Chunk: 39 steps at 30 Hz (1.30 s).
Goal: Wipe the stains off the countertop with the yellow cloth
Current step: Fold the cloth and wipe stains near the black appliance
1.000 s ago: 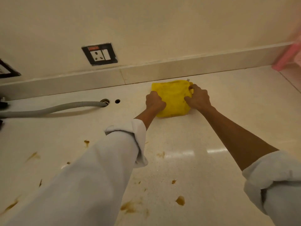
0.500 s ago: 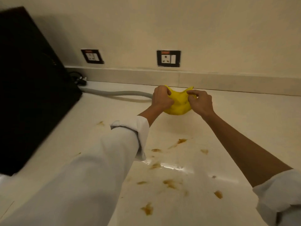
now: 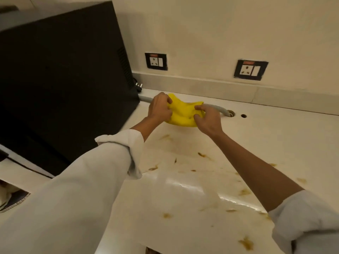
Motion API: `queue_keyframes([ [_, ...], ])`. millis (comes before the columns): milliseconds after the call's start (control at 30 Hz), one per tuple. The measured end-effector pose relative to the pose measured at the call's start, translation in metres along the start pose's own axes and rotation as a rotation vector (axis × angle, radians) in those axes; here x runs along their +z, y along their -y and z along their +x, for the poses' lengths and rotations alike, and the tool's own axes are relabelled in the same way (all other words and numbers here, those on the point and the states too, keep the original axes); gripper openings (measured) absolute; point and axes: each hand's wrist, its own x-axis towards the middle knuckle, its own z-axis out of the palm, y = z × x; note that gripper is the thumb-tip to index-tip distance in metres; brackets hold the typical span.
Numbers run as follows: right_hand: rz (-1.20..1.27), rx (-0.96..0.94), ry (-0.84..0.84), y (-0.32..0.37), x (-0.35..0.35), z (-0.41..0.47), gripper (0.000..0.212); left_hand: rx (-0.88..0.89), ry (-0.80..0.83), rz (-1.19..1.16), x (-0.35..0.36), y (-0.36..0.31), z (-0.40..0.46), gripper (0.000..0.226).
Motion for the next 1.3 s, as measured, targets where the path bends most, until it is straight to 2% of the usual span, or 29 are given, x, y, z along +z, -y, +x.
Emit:
queue_keyframes([
  [100,-0.107,0.071,-0.002,0.007,0.04,0.0,0.036,0.033,0.094,0.023,0.0,0.045,0.012,0.039],
  [200,-0.33,0.279,0.04,-0.001,0.069,-0.006,0.026,-0.05,0.201,0.127,0.011,0.082,0.013,0.036],
  [267,-0.463,0.343,0.082,-0.008,0.083,-0.014,0.03,-0.096,0.26,0.182,0.018,0.103,0.007,0.039],
  [333,-0.528,0.307,0.035,-0.009,0.092,-0.013,0.038,-0.078,0.273,0.202,0.023,0.123,0.001,0.044],
  [433,-0.478,0.212,-0.018,-0.002,0.107,0.004,0.043,-0.023,0.235,0.202,0.026,0.141,-0.01,0.047],
  [633,-0.52,0.053,0.117,0.002,0.16,0.037,0.058,0.123,0.208,0.149,0.027,0.176,-0.036,0.058],
  [800,-0.709,0.058,0.274,-0.024,0.206,0.033,0.073,0.021,0.172,0.021,0.025,0.212,-0.051,0.059],
  [933,-0.761,0.039,0.238,-0.037,0.211,0.025,0.078,0.011,0.121,0.012,0.021,0.228,-0.056,0.059],
  [1167,-0.774,0.136,0.131,-0.056,0.193,0.017,0.082,0.07,0.225,0.118,0.032,0.243,-0.063,0.068],
  [1300,-0.783,0.165,0.109,-0.06,0.186,0.041,0.084,0.054,0.213,0.04,0.04,0.249,-0.067,0.073],
])
